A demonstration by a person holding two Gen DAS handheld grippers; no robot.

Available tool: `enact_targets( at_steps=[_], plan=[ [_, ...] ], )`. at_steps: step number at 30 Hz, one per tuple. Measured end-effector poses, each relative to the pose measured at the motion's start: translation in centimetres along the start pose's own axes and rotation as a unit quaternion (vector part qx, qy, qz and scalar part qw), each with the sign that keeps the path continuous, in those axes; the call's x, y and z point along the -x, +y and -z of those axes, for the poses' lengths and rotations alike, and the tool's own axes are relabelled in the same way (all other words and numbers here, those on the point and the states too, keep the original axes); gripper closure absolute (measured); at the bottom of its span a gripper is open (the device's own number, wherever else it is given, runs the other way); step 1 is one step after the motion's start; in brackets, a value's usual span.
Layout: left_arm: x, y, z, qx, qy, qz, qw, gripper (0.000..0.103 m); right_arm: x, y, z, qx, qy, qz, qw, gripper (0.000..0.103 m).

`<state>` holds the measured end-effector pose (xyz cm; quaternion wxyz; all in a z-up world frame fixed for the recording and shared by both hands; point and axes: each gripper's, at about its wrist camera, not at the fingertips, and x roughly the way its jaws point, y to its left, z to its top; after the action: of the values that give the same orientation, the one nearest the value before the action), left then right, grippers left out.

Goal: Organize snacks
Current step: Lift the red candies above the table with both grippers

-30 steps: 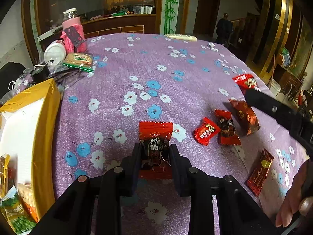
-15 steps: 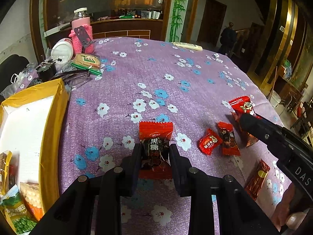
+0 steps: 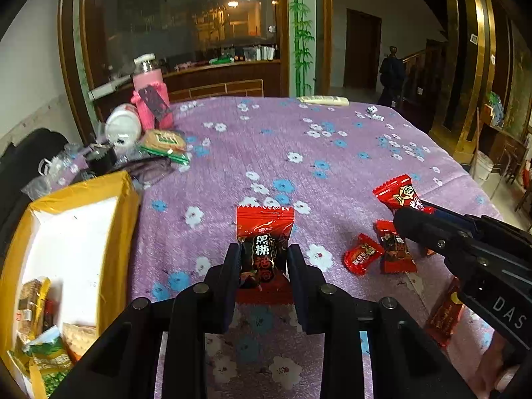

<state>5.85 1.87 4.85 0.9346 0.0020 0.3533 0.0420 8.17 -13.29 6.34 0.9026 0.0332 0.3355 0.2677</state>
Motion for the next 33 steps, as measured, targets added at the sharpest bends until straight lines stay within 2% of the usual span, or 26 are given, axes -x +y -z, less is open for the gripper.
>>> enact_targets(
  at_steps=[33],
  plan=[
    [0.77,-0.57,-0.02,-0.016,-0.027,-0.027,0.9991,0.074,-0.91,-0.55,0.33,-0.008,0.015,0.002,1.0,0.086]
  ],
)
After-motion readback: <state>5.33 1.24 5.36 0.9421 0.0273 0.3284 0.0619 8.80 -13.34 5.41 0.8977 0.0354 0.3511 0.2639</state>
